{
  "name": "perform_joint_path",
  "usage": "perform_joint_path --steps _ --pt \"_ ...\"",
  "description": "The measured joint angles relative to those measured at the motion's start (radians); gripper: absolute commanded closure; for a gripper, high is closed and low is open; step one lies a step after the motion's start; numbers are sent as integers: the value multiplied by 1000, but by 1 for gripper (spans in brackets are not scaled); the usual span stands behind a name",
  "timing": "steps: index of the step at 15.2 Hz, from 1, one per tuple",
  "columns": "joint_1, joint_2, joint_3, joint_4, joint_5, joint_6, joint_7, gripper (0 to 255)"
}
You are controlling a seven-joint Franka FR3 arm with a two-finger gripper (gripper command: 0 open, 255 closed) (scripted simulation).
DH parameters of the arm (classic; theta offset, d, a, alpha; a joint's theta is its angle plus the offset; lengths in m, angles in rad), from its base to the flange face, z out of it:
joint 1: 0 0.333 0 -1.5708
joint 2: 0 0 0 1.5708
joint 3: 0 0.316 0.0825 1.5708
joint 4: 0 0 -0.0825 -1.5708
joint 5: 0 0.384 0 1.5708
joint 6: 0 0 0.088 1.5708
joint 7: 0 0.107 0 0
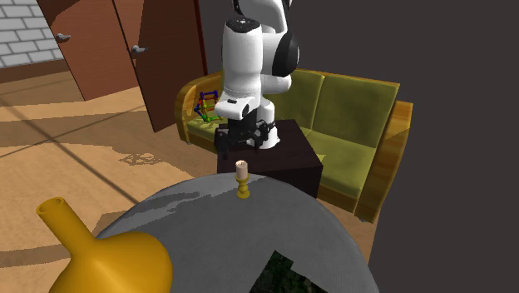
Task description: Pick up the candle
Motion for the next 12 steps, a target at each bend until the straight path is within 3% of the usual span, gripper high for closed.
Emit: perform_joint_path --steps 9,10,12 --pt "-6 84 -11 -13 13 94 -29 0" --pt "-6 85 -11 -16 13 100 -29 255" --pt "-6 86 -11 -19 13 104 -29 255"
